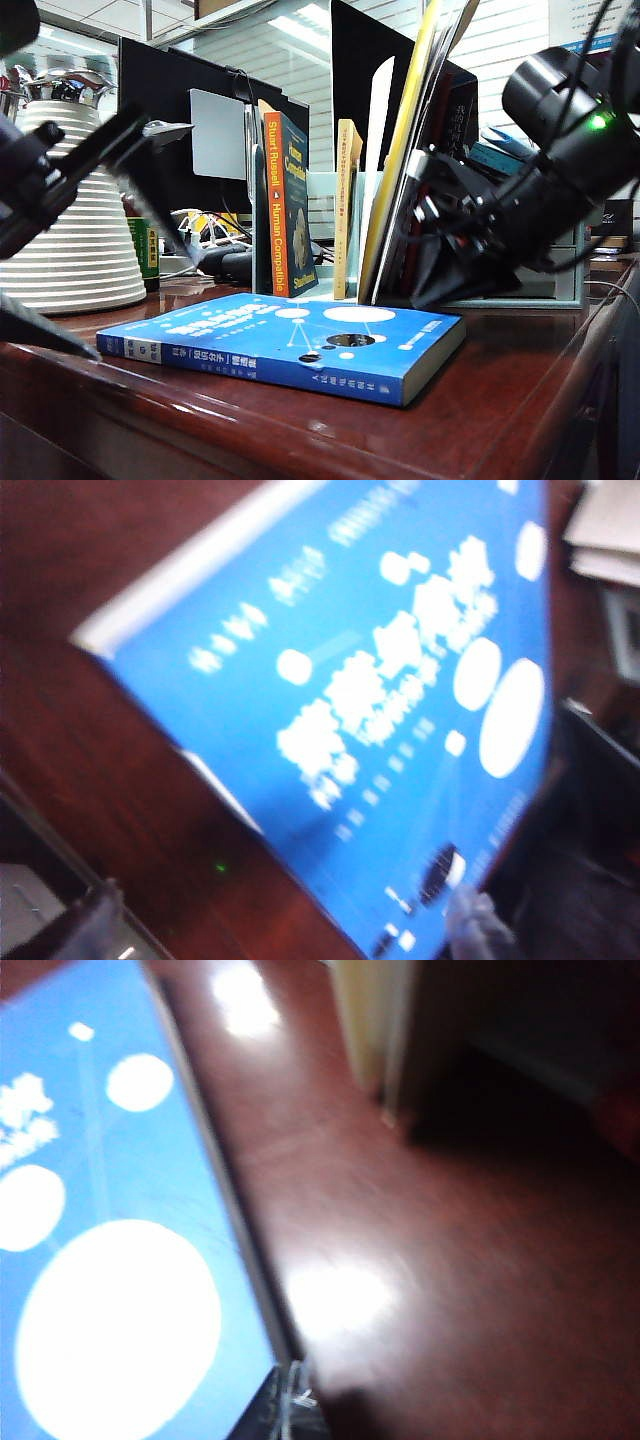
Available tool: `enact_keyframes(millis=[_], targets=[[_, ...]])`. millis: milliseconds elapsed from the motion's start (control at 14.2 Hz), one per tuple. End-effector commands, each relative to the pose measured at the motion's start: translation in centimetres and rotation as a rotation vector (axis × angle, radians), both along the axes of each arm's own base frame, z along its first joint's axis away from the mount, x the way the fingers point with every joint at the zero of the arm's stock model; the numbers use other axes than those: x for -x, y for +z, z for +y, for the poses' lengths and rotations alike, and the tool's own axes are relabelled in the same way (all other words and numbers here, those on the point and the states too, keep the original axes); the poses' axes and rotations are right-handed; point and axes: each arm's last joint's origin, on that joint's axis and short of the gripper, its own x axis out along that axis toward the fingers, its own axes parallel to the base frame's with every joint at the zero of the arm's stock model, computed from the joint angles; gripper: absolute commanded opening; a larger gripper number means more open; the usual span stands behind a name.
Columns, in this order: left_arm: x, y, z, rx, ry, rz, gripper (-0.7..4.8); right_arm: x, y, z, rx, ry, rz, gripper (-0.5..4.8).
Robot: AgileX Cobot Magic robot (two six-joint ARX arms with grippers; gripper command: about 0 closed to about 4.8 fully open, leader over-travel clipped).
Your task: Pick up the blue book and put it on the bookshelf.
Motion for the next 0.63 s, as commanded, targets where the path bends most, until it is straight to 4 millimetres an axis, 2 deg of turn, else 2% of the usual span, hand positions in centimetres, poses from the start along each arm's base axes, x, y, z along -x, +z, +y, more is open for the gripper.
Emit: enact_keyframes(millis=[70, 211, 351, 421, 632], targets=[[-0.5, -0.7, -0.3, -0.012, 0.0, 0.011, 4.79, -0.1, 0.6, 0.2, 0.017, 0.037, 0.027, -0.01], [-1.2, -1.3, -0.6, -0.006, 0.0, -0.003, 4.79, -0.1, 0.4, 0.1, 0.05, 0.05, 0.019, -0.01], [-1.5, -1.7, -0.8, -0.004, -0.002, 0.001, 4.79, -0.3, 0.4, -0.1, 0.117, -0.026, -0.017, -0.01], [-1.6, -1.6, -0.9, 0.026, -0.022, 0.003, 4.61, -0.3, 0.4, -0.1, 0.13, -0.038, -0.017, -0.01], [-1.7, -1.1, -1.3, 0.114, -0.095, -0.017, 4.61, -0.3, 0.3, -0.1, 0.129, -0.036, -0.013, -0.01]])
